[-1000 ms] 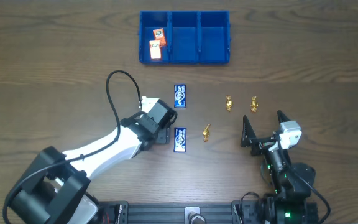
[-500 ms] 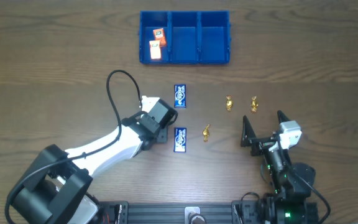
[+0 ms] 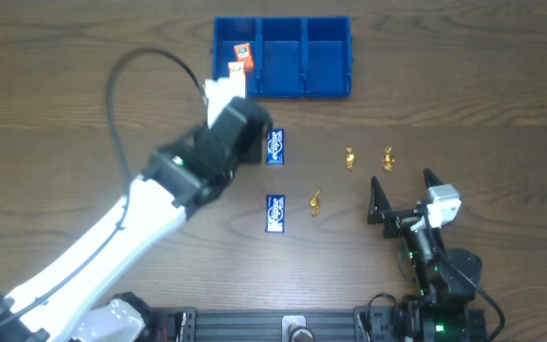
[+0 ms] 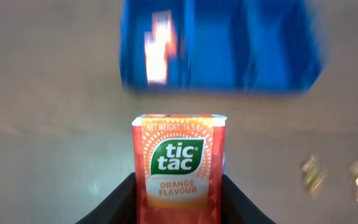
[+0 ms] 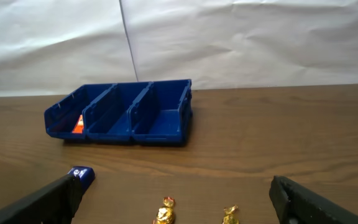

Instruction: Sort Candies Into Trays

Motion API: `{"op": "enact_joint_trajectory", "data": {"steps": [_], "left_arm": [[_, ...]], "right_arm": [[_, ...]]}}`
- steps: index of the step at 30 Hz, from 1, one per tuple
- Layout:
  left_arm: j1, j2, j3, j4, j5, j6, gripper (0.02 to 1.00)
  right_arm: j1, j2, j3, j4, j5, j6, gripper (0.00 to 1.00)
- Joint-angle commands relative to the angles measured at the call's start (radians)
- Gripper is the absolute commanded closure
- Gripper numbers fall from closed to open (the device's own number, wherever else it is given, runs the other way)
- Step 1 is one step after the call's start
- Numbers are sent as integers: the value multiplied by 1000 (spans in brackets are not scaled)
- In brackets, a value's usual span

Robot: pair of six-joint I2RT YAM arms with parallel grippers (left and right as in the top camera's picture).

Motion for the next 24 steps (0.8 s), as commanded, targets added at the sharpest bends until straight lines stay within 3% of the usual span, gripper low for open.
{"op": "enact_joint_trajectory", "data": {"steps": [1, 9, 24], "left_arm": [[91, 134, 319, -33, -72, 157, 735], [251, 480, 561, -34, 138, 178, 735], [308, 708, 561, 59, 226, 188, 715]], "right_arm": [[-3, -6, -3, -3, 2, 6, 1], [-3, -6, -3, -3, 2, 7, 1], [-3, -6, -3, -3, 2, 7, 1]]}}
